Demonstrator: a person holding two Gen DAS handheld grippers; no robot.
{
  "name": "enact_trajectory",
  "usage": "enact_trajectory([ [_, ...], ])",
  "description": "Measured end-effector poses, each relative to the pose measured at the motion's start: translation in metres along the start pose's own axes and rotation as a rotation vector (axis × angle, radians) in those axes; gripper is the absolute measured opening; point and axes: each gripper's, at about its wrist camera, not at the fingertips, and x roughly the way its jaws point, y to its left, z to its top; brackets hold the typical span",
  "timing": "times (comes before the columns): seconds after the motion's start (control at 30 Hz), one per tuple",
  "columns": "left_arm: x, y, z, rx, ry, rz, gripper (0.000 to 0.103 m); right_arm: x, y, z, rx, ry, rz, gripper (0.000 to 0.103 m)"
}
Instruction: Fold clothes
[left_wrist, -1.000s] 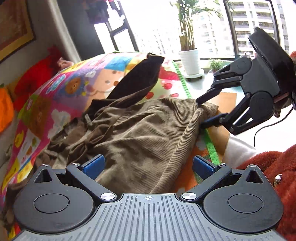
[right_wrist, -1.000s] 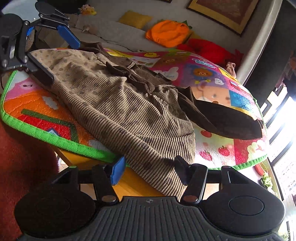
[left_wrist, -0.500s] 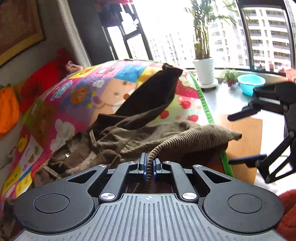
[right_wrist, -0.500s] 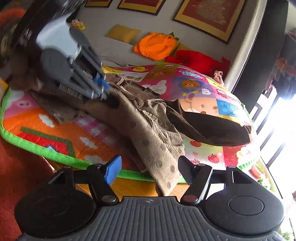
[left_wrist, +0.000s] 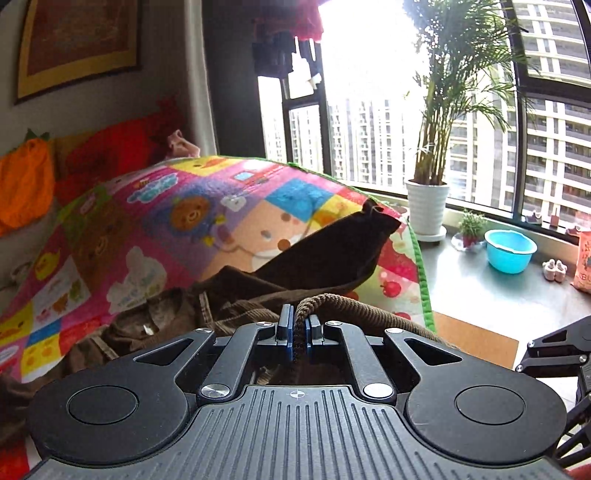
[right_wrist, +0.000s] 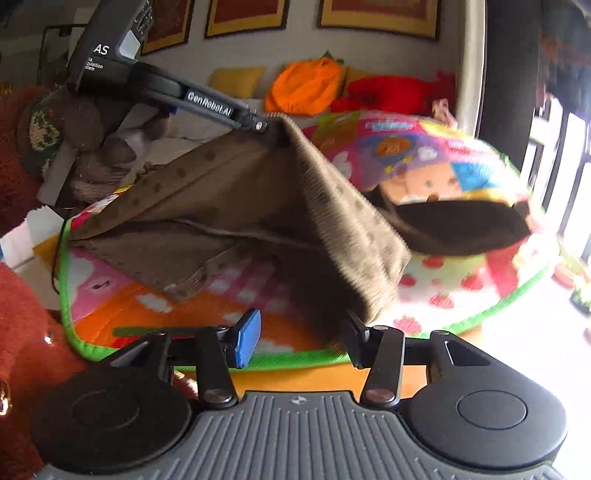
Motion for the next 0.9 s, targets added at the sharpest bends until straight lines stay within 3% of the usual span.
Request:
enact_trajectory([
  [0.07, -0.003, 0.0, 0.0, 0.002, -0.011, 0.0, 0.007, 0.006, -0.011, -0.005, 0.085, 0.04, -0.053, 0.048],
  [0.17, -0.006, 0.005, 0.002, -0.025, -0.024, -0.005, 0.007, 0.004, -0.033, -0.01, 0.157, -0.001, -0.105, 0.052],
  [0.33, -0.008, 0.019, 0.007, -0.076, -0.035, 0.007, 0.007, 0.035, -0.032, -0.005, 0.114, -0.037, -0.001, 0.058],
  [0.4, -0.011, 0.023, 0.008, -0.087, -0.041, 0.019, 0.007, 0.058, -0.027, 0.007, 0.118, -0.012, 0.029, 0.045],
  [0.43, -0.013, 0.026, 0.008, -0.094, -0.047, 0.024, 0.007, 0.068, -0.026, 0.015, 0.142, 0.006, 0.06, 0.018],
  [0.47, -0.015, 0.029, 0.009, -0.106, -0.053, 0.026, 0.007, 0.075, -0.024, 0.024, 0.181, 0.014, 0.102, 0.004],
  [0.5, -0.016, 0.032, 0.01, -0.118, -0.059, 0.028, 0.007, 0.075, -0.024, 0.034, 0.239, -0.002, 0.174, 0.004],
  [0.57, -0.02, 0.038, 0.011, -0.142, -0.07, 0.032, 0.007, 0.064, -0.032, 0.049, 0.422, -0.073, 0.407, 0.004],
  [0.67, -0.023, 0.041, 0.012, -0.164, -0.079, 0.018, 0.007, 0.046, -0.051, 0.05, 0.624, -0.137, 0.594, 0.004],
  [0.7, -0.022, 0.04, 0.011, -0.166, -0.078, 0.008, 0.007, 0.042, -0.055, 0.047, 0.634, -0.127, 0.586, 0.004],
  [0.83, -0.017, 0.029, 0.005, -0.144, -0.063, -0.029, 0.007, 0.031, -0.049, 0.012, 0.424, 0.004, 0.275, 0.008],
  [0.9, -0.014, 0.026, 0.002, -0.14, -0.055, -0.042, 0.007, 0.022, -0.047, -0.005, 0.345, 0.052, 0.181, 0.016],
])
